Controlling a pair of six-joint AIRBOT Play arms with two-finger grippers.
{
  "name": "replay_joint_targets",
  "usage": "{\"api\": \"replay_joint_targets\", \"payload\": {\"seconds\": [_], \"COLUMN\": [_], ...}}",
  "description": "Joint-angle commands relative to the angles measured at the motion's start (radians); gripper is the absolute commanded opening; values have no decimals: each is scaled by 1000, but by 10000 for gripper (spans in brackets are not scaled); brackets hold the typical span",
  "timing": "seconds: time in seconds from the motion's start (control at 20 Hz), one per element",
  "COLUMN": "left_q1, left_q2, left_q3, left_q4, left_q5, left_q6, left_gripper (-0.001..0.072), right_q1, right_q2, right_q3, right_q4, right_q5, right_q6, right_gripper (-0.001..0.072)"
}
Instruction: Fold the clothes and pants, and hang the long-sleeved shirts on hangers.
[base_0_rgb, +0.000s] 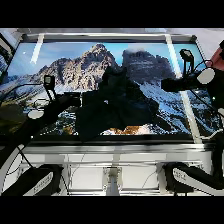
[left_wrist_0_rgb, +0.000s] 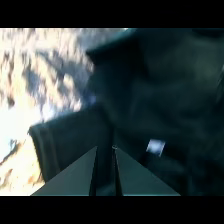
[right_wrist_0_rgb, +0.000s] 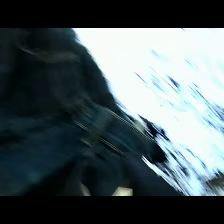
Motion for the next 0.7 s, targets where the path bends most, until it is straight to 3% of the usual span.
{"api": "replay_joint_targets", "payload": {"seconds": [0.0,0.05,0.1,0.2,0.3,0.35,0.65], "left_q1": [47,69,88,116,119,118,118], "left_q2": [-61,-91,-113,-127,-126,-126,-126], "left_q3": [26,43,56,61,61,61,61], "left_q4": [571,676,726,723,724,724,724], "left_q5": [-156,-235,-286,-321,-336,-350,-496], "left_q6": [-504,-599,-640,-666,-665,-665,-665], "left_gripper": [121,147,212,422,444,445,445], "right_q1": [-41,-45,-45,-42,-39,-39,-22], "right_q2": [-72,-97,-117,-145,-176,-199,-339], "right_q3": [34,41,43,43,43,43,42], "right_q4": [-108,-107,-105,-82,-76,-72,85], "right_q5": [188,219,224,212,222,231,187], "right_q6": [62,63,66,83,87,87,24], "right_gripper": [387,402,467,504,654,674,672]}}
